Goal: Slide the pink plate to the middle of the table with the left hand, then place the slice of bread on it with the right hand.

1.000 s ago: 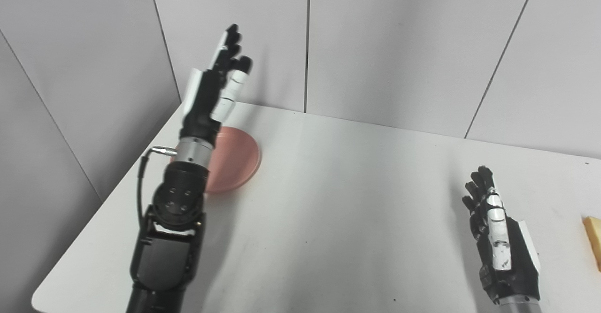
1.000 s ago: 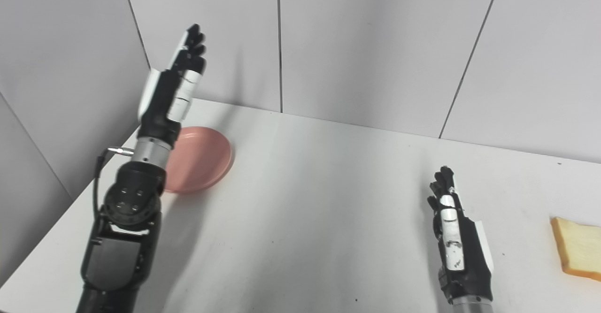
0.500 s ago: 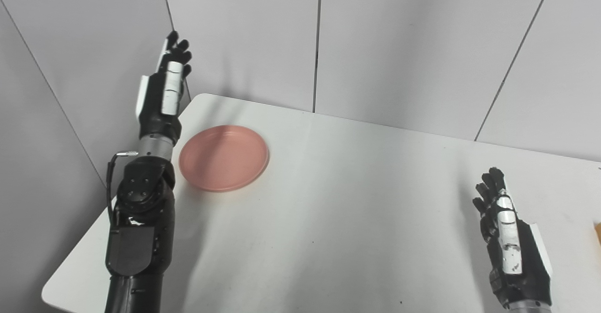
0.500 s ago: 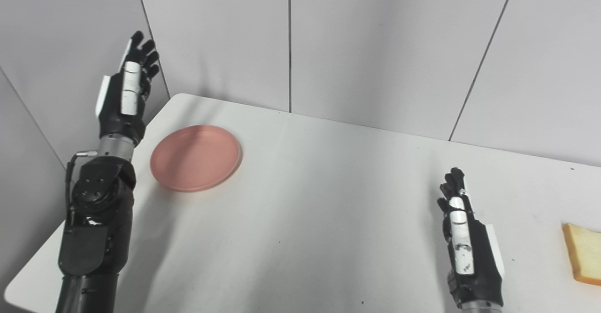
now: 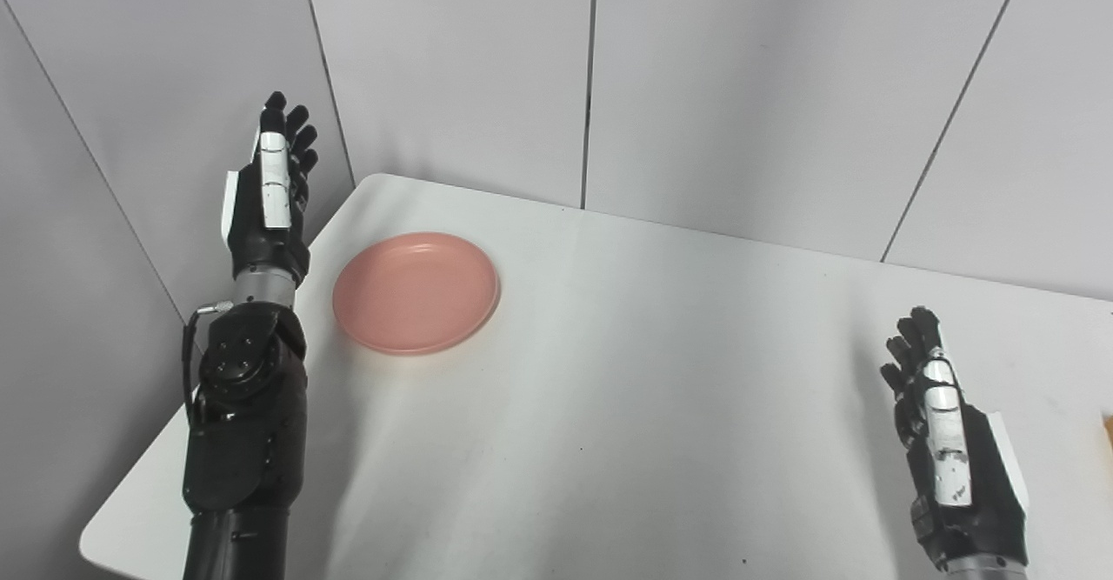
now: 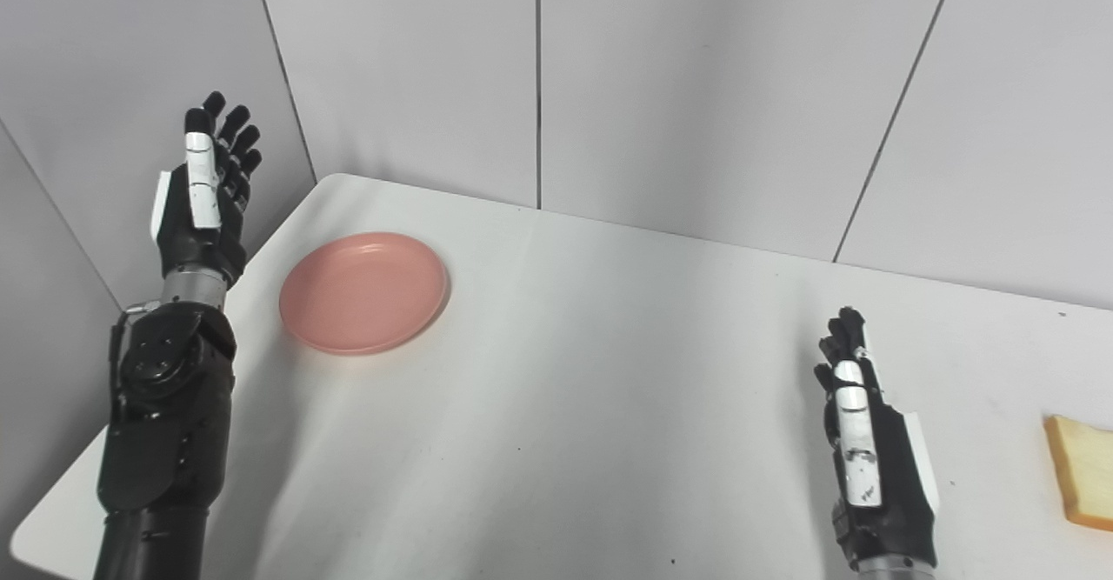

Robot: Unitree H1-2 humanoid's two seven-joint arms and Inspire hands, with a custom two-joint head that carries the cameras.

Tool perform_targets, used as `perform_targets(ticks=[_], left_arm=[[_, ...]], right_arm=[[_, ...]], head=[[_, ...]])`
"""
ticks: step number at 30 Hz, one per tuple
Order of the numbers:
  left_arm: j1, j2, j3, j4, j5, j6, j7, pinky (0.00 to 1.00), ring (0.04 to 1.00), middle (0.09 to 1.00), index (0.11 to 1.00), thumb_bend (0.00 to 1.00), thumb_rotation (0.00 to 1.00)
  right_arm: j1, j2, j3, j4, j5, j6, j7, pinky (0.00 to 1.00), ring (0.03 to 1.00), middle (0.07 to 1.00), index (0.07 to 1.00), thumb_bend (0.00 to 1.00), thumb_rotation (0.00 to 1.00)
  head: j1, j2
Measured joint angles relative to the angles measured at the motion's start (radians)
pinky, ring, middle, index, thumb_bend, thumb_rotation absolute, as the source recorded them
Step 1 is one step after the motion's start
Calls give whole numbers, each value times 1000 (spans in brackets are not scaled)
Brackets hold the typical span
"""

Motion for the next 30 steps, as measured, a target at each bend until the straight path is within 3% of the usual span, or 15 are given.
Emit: perform_targets(ticks=[14,30], left_arm=[[21,13,25,113,-50,-3,-6,973,962,959,956,885,963],[13,21,47,272,-213,-4,-54,1000,985,985,988,878,930]], right_arm=[[0,-1,2,-2,6,5,-5,1000,1000,1000,1000,162,1000],[0,-3,6,-12,14,12,-8,1000,1000,1000,1000,147,1000]], head=[[5,6],[20,3]])
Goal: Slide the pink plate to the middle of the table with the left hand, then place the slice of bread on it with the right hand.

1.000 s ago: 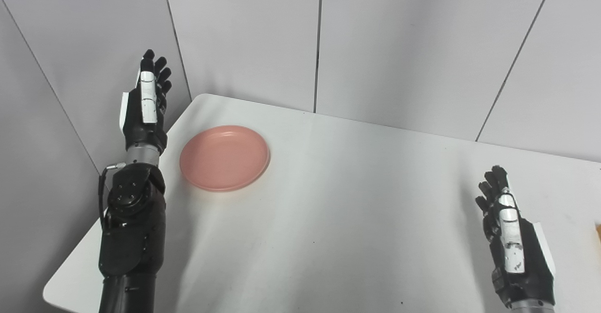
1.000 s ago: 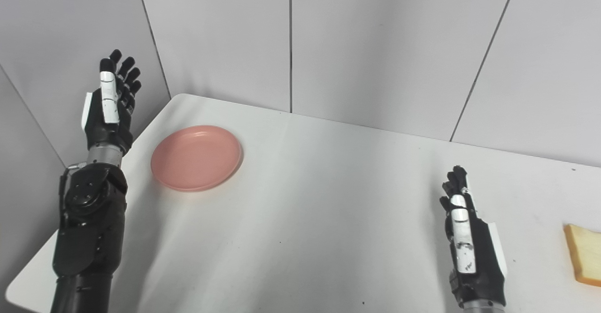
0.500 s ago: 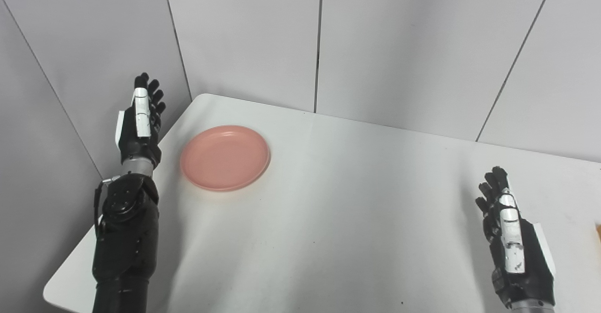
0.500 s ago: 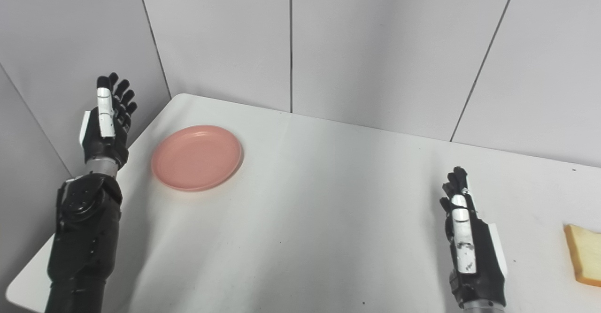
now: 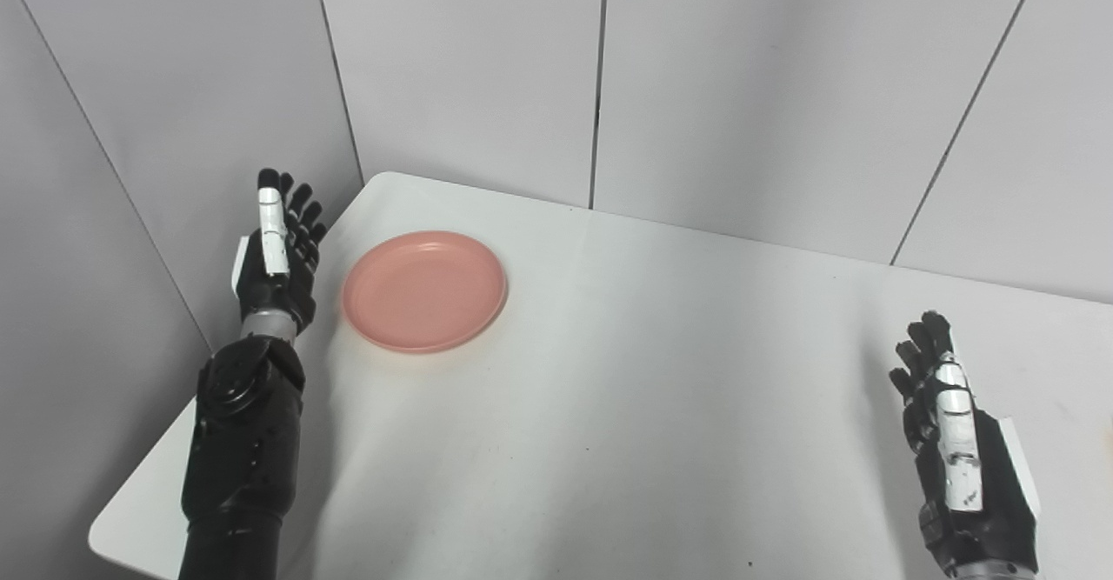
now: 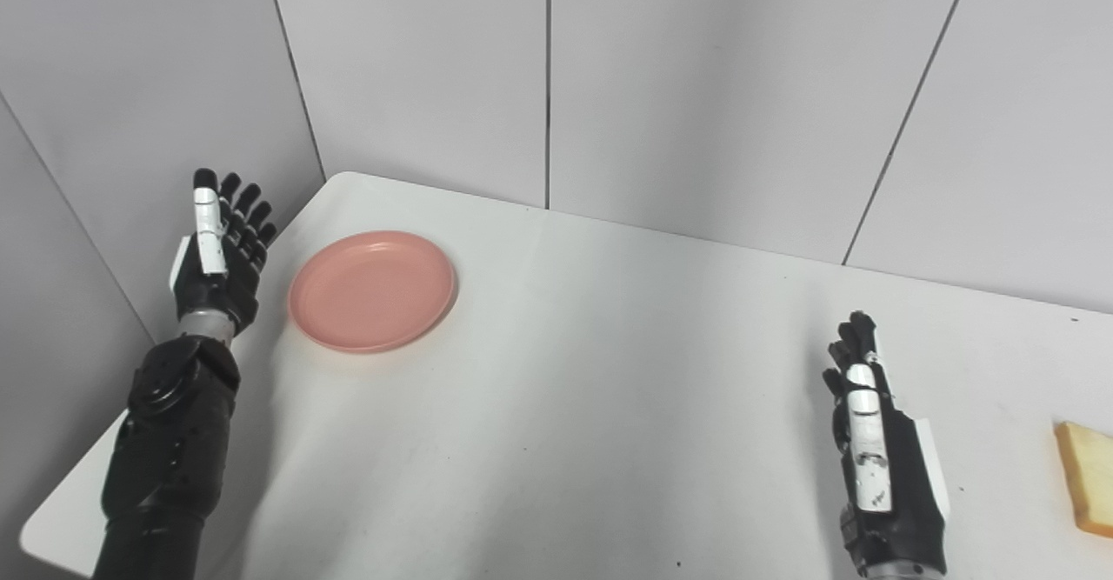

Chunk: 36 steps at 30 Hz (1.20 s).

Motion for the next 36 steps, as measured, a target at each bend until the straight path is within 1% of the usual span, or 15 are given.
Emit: perform_targets(ticks=[4,9,13,16,19,24,27,30,36], left_arm=[[-4,12,8,49,-26,0,-12,1000,989,987,991,876,923],[-10,14,6,109,-28,-4,-31,1000,999,1000,999,885,926],[-24,15,10,149,-33,-34,-41,1000,998,994,989,885,907],[-36,20,7,178,-37,-48,-52,1000,1000,1000,997,889,941],[-37,30,1,188,-37,-52,-66,1000,1000,1000,1000,881,950],[-37,28,-8,194,-36,-68,-67,1000,990,987,986,853,950],[-37,21,-22,193,-29,-76,-68,995,984,981,978,861,949],[-36,17,-51,185,-22,-75,-68,999,989,984,983,858,953],[-32,-9,-111,156,-20,-71,-75,1000,1000,996,999,865,968]], right_arm=[[0,1,5,-18,-7,4,-3,1000,1000,1000,1000,143,1000],[0,1,9,-18,-19,5,-5,1000,1000,1000,1000,132,1000],[0,0,7,-18,-16,5,-6,1000,1000,1000,1000,146,1000],[0,1,7,-18,-15,5,-6,1000,1000,1000,1000,147,1000],[0,0,7,-18,-16,5,-6,1000,1000,1000,1000,142,1000],[0,0,7,-20,-15,9,-7,1000,1000,1000,1000,154,1000],[0,1,6,-20,-15,11,-8,1000,1000,1000,1000,158,1000],[0,1,6,-21,-15,13,-8,1000,1000,1000,1000,164,1000],[0,3,6,-34,-13,37,-9,1000,1000,1000,1000,169,1000]], head=[[-2,0],[-3,2],[-3,2],[-9,3],[-9,5],[-15,9],[-17,12],[-25,18],[-37,26]])
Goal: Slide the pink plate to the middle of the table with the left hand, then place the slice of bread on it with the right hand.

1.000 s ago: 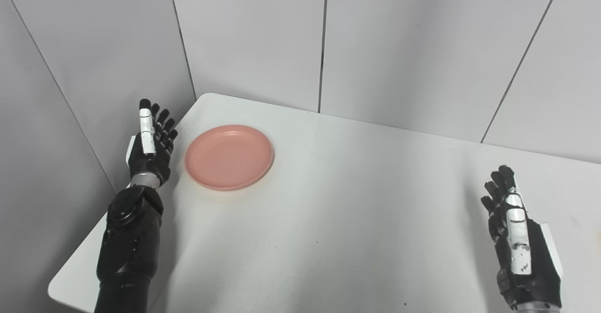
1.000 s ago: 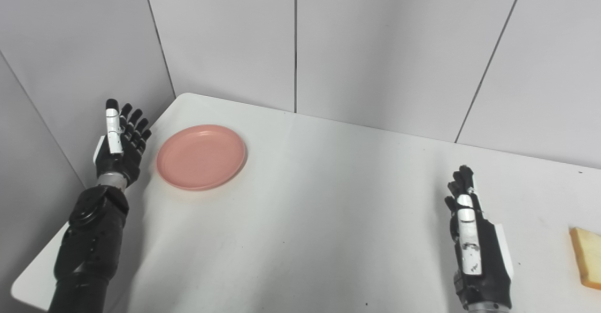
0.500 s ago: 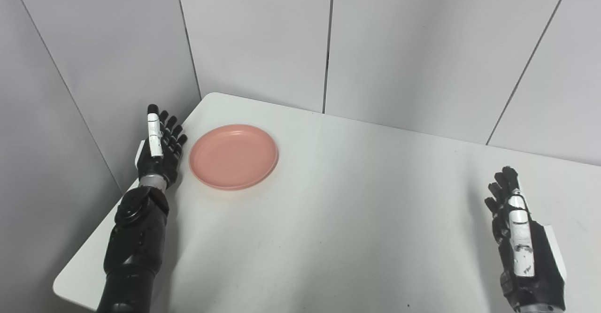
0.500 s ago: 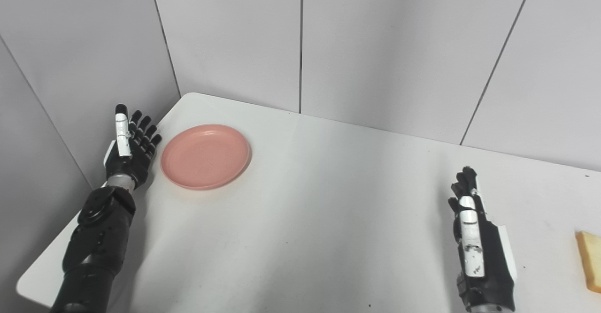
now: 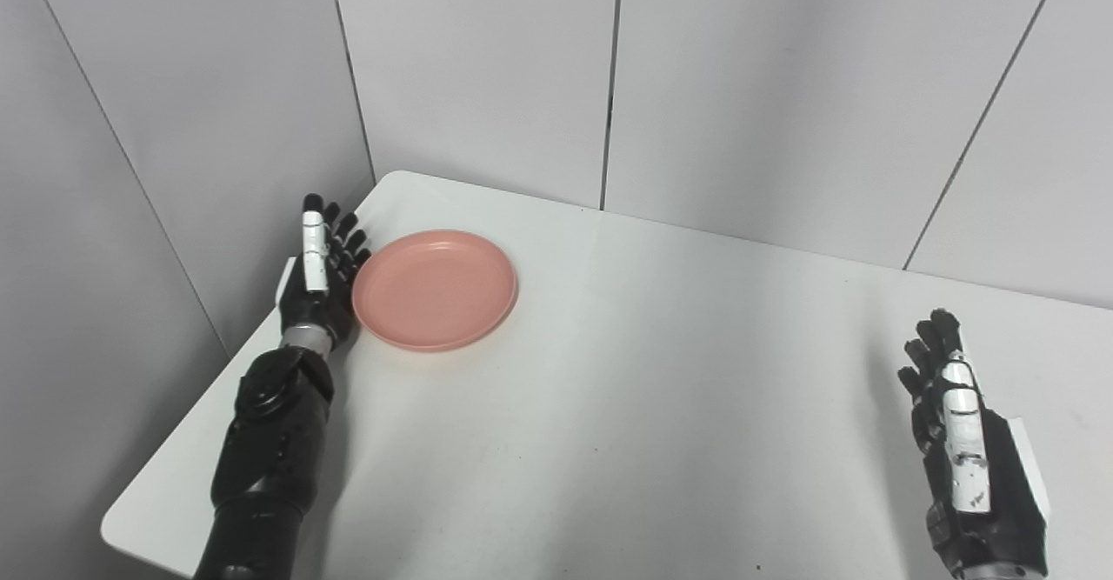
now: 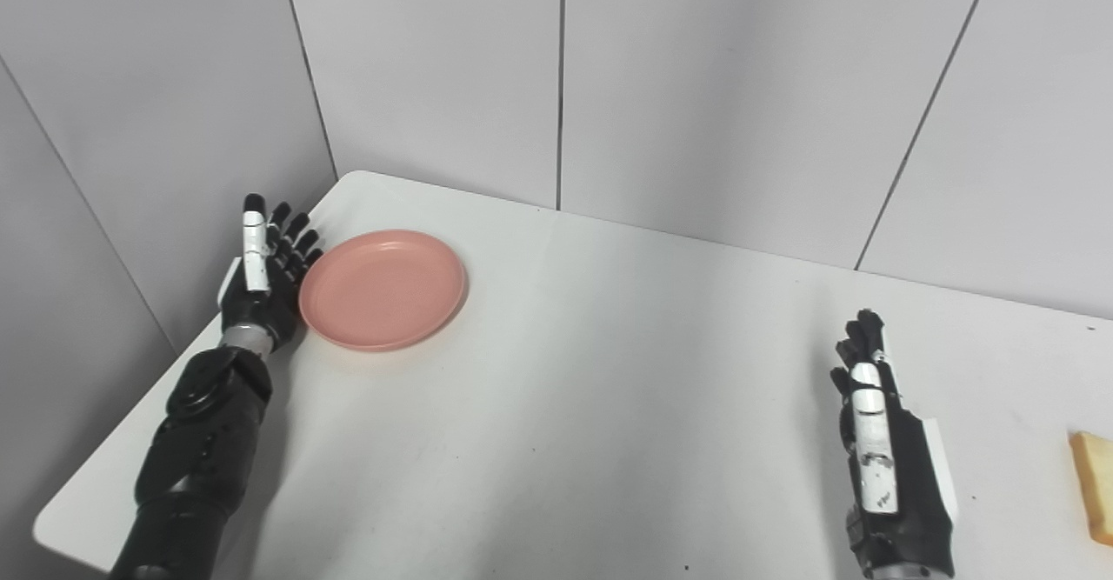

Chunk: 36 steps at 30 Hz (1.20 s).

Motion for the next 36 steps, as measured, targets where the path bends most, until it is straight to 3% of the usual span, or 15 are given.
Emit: perform_targets(ticks=[9,13,18,23,30,36], left_arm=[[33,-28,-97,-76,39,16,-12,969,962,953,938,889,947],[58,-67,-136,-138,41,44,-17,978,970,960,954,884,965],[69,-91,-201,-209,67,103,-30,964,952,947,943,886,956],[90,-150,-253,-296,82,173,-33,964,955,949,947,887,945],[90,-196,-325,-320,94,197,-64,995,976,965,965,867,963],[89,-249,-349,-329,97,197,-86,977,968,965,964,859,950]], right_arm=[[0,0,-1,2,8,0,2,1000,1000,1000,1000,170,1000],[0,1,-1,7,5,0,1,1000,1000,1000,1000,168,1000],[0,0,-3,28,-2,-2,1,1000,1000,1000,1000,228,1000],[0,1,-2,54,-4,-6,2,1000,1000,1000,1000,268,1000],[0,0,-2,89,-3,-59,3,1000,1000,1000,1000,308,1000],[0,1,3,98,-15,-85,4,1000,1000,1000,1000,330,1000]], head=[[-35,11],[-55,18],[-77,25],[-117,35],[-182,52],[-227,63]])
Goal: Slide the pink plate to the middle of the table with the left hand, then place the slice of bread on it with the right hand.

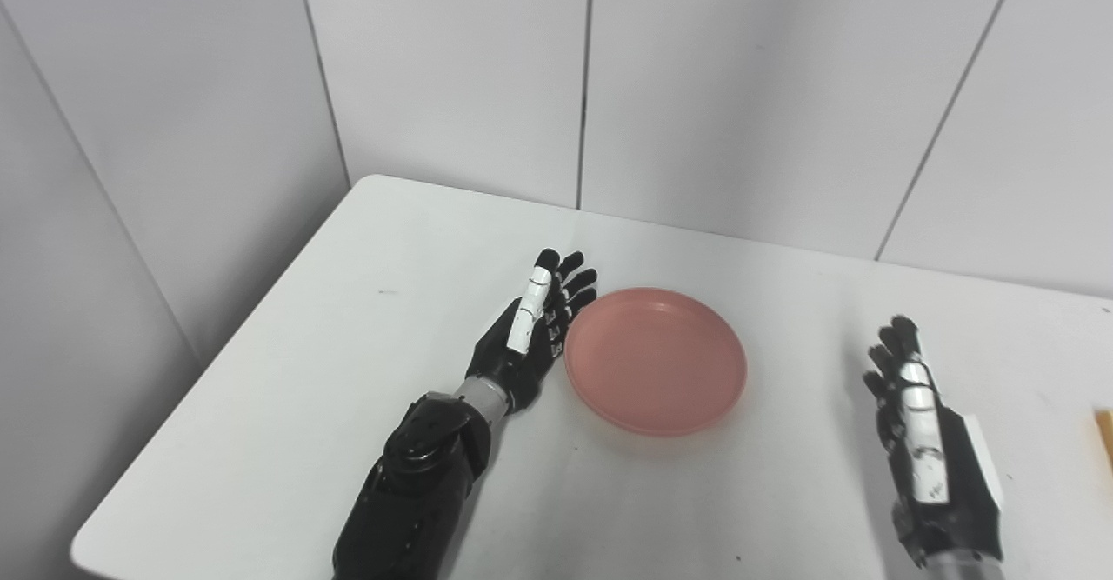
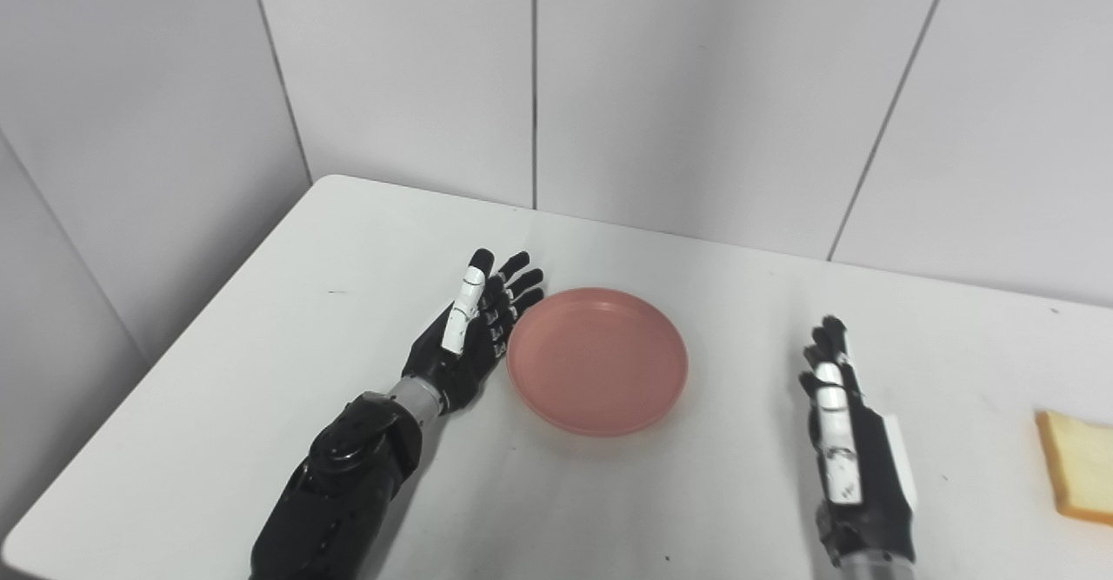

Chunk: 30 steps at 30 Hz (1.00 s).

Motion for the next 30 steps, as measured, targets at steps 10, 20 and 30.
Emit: perform_targets(ticks=[10,20,30], left_arm=[[5,-49,-30,-76,6,0,-17,973,974,975,975,843,992],[52,-50,-39,-110,-17,-3,-55,968,975,976,972,854,978],[57,-47,-30,-131,-15,-10,-54,998,991,989,994,840,1000]], right_arm=[[3,16,19,2,-33,-1,-6,1000,1000,1000,1000,330,1000],[9,35,38,2,-100,-1,-28,1000,1000,1000,1000,373,1000],[4,44,22,14,-103,-1,-40,1000,1000,1000,1000,399,1000]], head=[[-87,14],[-173,21],[-218,26]])
